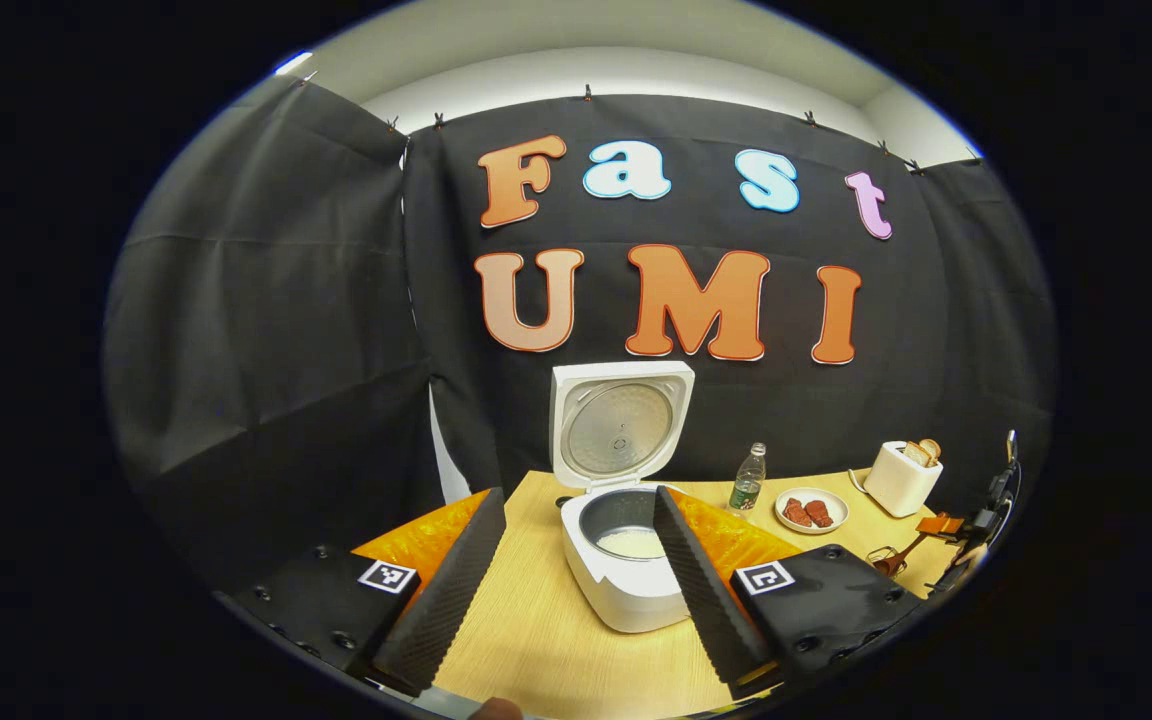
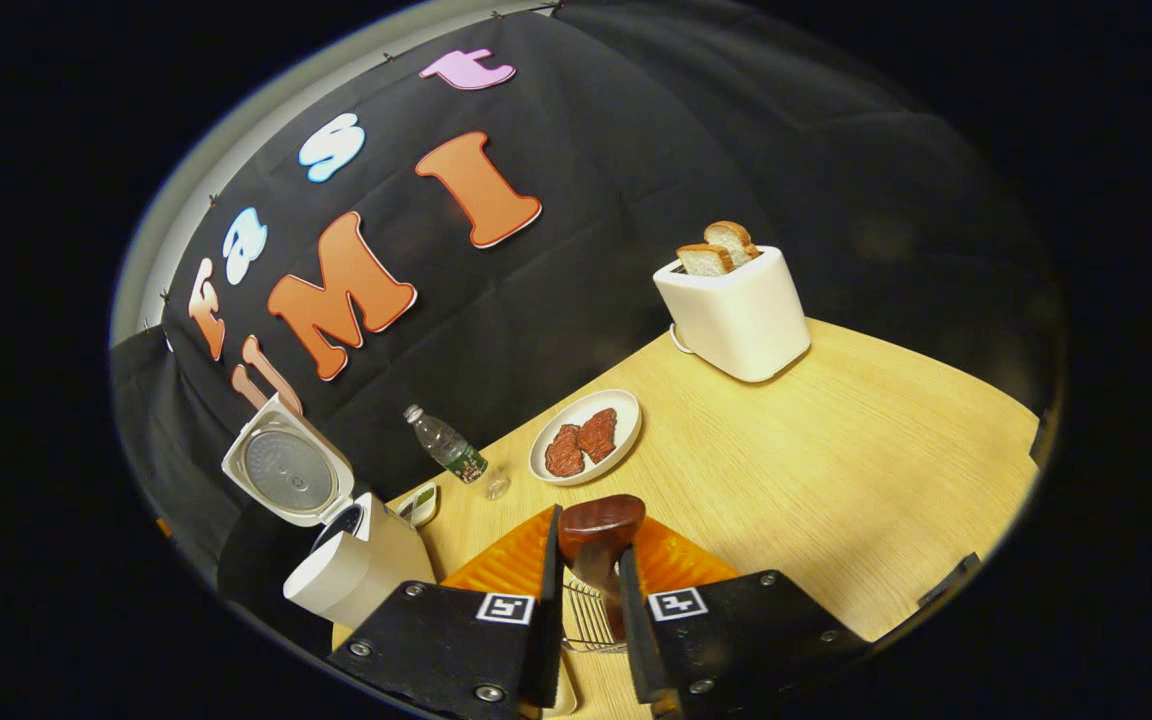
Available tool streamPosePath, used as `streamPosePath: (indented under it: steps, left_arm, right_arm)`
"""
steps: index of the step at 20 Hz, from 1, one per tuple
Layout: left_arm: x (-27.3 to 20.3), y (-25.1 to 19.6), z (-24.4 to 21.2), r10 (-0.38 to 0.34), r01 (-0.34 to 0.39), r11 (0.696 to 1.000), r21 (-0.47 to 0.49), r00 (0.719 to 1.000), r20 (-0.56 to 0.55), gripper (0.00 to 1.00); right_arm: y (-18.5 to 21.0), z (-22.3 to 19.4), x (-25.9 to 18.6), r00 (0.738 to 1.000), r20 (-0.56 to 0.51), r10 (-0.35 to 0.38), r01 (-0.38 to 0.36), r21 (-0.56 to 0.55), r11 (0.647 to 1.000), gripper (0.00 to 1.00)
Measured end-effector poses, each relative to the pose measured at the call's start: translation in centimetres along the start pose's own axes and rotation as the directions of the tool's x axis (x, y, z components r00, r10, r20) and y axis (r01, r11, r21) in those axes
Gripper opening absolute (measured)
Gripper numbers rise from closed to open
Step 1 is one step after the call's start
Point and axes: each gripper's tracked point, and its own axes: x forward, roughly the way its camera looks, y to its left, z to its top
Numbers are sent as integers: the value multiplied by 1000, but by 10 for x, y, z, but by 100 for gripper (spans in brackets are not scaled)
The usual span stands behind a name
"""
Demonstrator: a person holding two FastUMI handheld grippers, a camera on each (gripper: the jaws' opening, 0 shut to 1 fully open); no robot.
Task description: Close the left gripper, press the button to open the rice cooker; take a wooden spoon from the chopstick holder with the right hand, scoop a spoonful of rice and pour it into the rice cooker, then put the wooden spoon back into the chopstick holder.
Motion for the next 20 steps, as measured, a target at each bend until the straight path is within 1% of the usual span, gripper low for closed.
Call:
streamPosePath:
  steps: [1,2,3,4,5,6,7,8,10,12,14,17,20]
  left_arm:
    - [1,-2,0,-3,3,1000,-3,1000,0,100]
    - [0,-3,0,-5,5,1000,-6,1000,-1,100]
    - [1,-4,1,-7,7,1000,-8,1000,-1,100]
    - [2,-5,0,-10,10,1000,-11,1000,-2,100]
    - [3,-7,1,-12,12,1000,-16,1000,-2,100]
    - [6,-7,2,-12,12,1000,-24,1000,-1,100]
    - [8,-7,4,-12,12,999,-32,1000,-2,100]
    - [10,-10,6,-15,15,999,-41,1000,0,100]
    - [20,-12,14,-17,18,998,-55,1000,10,100]
    - [34,-14,31,-17,19,998,-54,999,37,100]
    - [51,-18,52,-16,19,999,-49,998,64,100]
    - [85,-27,83,-23,25,999,-33,998,66,100]
    - [123,-38,128,-36,37,999,-9,994,107,100]
  right_arm:
    - [-5,0,0,1000,3,-17,17,-12,1000,43]
    - [-7,1,-2,1000,1,-28,28,-26,999,55]
    - [-9,2,-6,999,-1,-38,37,-44,998,52]
    - [-12,4,-9,999,-2,-54,53,-66,996,65]
    - [-14,6,-13,998,-1,-68,67,-92,993,72]
    - [-15,11,-18,997,5,-82,82,-124,989,87]
    - [-16,14,-22,995,10,-95,95,-159,983,93]
    - [-14,20,-28,994,18,-107,108,-199,974,95]
    - [-13,37,-39,990,49,-129,138,-279,950,95]
    - [-7,51,-51,987,71,-141,157,-334,930,95]
    - [5,64,-62,988,87,-127,150,-354,923,95]
    - [15,82,-74,986,118,-121,156,-361,919,95]
    - [25,100,-86,982,149,-114,160,-343,926,95]
